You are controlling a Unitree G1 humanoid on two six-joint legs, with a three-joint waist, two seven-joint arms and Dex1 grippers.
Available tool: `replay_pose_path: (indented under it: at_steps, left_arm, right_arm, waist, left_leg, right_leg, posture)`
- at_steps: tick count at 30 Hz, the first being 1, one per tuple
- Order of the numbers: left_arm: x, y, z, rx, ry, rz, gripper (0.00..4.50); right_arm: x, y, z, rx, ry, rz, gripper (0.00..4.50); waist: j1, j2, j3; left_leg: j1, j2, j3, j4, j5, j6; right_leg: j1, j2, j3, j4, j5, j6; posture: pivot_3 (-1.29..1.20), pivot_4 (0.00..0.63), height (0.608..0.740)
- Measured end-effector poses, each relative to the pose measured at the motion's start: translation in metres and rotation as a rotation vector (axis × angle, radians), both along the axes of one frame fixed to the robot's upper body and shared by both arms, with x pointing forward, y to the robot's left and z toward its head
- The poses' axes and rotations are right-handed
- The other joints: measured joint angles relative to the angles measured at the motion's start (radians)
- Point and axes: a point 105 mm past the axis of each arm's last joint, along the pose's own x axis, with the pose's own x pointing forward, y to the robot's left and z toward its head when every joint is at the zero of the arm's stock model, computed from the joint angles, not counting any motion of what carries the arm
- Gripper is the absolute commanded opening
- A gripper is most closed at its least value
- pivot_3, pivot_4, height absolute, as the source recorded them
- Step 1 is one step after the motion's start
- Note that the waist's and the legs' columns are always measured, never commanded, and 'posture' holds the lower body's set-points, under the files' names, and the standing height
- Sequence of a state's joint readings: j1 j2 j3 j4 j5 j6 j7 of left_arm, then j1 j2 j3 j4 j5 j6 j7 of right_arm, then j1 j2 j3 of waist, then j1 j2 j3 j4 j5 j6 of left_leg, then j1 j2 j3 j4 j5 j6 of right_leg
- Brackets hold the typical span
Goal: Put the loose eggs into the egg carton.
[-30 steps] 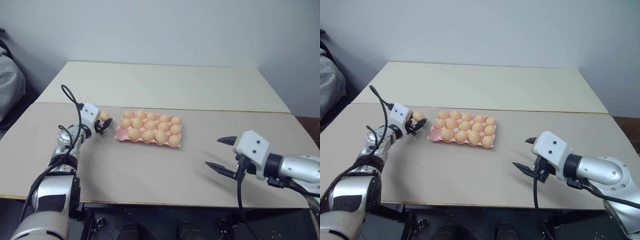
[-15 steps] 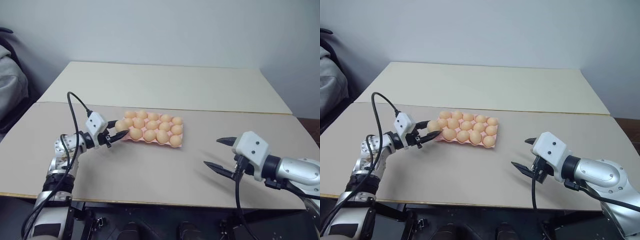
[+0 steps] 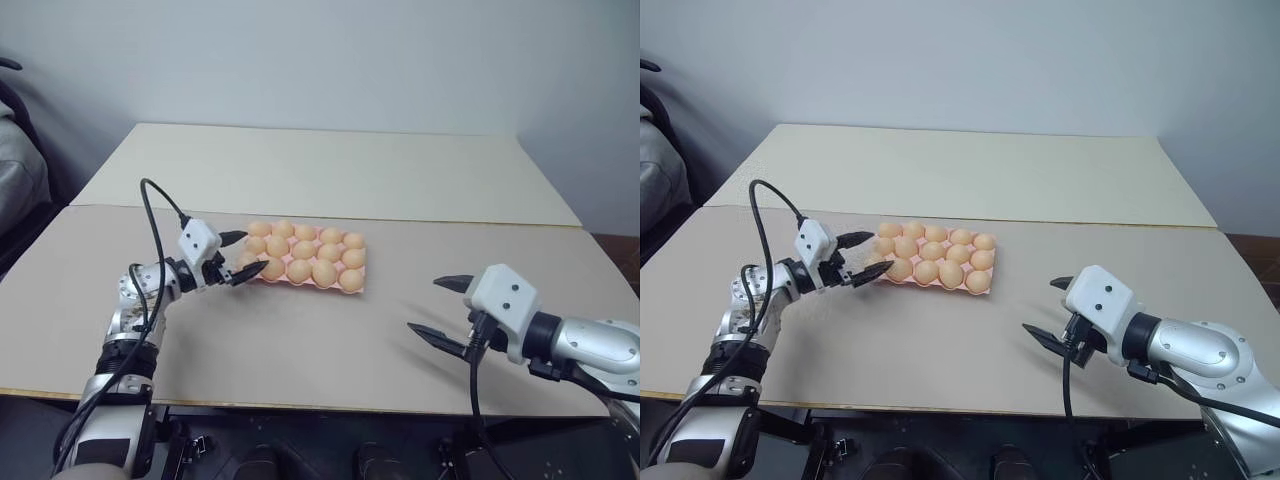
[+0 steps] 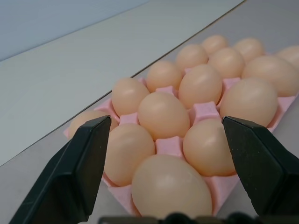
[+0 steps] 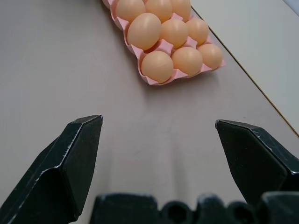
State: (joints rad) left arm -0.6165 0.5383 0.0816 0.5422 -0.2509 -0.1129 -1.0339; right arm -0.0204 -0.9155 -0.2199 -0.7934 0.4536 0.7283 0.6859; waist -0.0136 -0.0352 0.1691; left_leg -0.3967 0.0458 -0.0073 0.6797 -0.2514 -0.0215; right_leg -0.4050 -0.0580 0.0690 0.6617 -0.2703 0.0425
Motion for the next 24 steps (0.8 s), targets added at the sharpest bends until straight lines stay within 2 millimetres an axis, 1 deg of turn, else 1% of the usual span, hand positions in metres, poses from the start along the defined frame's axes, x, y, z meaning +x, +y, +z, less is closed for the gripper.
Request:
replay_pose_path:
  at_steps: [2,6,9,12,15,20,24]
  left_arm:
    - [-0.007,0.001,0.002,0.001,0.004,-0.021,4.14]
    - [-0.024,0.009,0.000,0.035,0.033,-0.046,4.14]
    - [-0.042,0.025,-0.002,0.092,0.064,-0.044,4.14]
    - [-0.061,0.041,0.001,0.125,0.090,-0.034,4.14]
    - [-0.081,0.055,0.006,0.117,0.121,-0.024,4.14]
    - [-0.110,0.068,0.016,0.104,0.150,-0.004,4.14]
    - [-0.123,0.070,0.020,0.081,0.166,0.007,4.14]
  right_arm:
    - [0.000,0.000,0.000,-0.001,-0.002,0.000,4.50]
    - [0.000,0.000,0.000,-0.001,-0.002,-0.002,4.50]
    - [-0.001,-0.001,0.000,-0.001,0.000,-0.006,4.50]
    - [-0.002,-0.004,0.001,-0.002,-0.006,-0.014,4.50]
    - [-0.003,-0.007,0.002,-0.014,0.002,-0.011,4.50]
    - [-0.005,-0.011,0.008,-0.034,-0.009,0.023,4.50]
    - [-0.002,-0.016,0.012,-0.041,-0.014,0.041,4.50]
  waist:
    - [-0.003,0.000,0.000]
    - [-0.005,0.000,0.000]
    - [-0.006,0.000,0.000]
    - [-0.004,0.000,0.000]
    - [-0.003,0.000,0.000]
    - [-0.001,0.000,0.000]
    - [0.000,0.000,0.000]
  left_leg:
    - [0.000,0.000,0.000,0.000,0.000,0.000]
    - [0.000,0.000,0.000,0.000,0.000,0.000]
    - [0.000,0.001,0.000,0.000,0.000,0.000]
    - [0.000,0.001,0.000,0.000,0.000,0.000]
    - [0.001,0.001,0.001,-0.001,0.000,0.000]
    - [0.002,0.002,0.001,-0.001,0.000,0.000]
    - [0.002,0.002,0.001,-0.001,0.000,0.000]
  right_leg:
    - [0.000,0.000,0.000,0.000,0.000,0.000]
    - [0.000,0.000,0.000,0.000,0.000,0.000]
    - [0.000,0.000,0.000,0.000,0.000,0.000]
    - [0.000,0.000,0.000,-0.001,0.000,0.000]
    - [0.000,0.000,0.000,-0.001,0.000,0.000]
    - [0.001,0.000,0.000,-0.002,0.000,0.000]
    - [0.001,0.000,0.000,-0.002,0.000,0.000]
  posture:
    - [0.00,0.150,0.740]
    - [0.00,0.150,0.740]
    - [0.00,0.150,0.740]
    - [0.00,0.150,0.740]
    - [0.00,0.150,0.740]
    - [0.00,0.150,0.740]
    - [0.00,0.150,0.740]
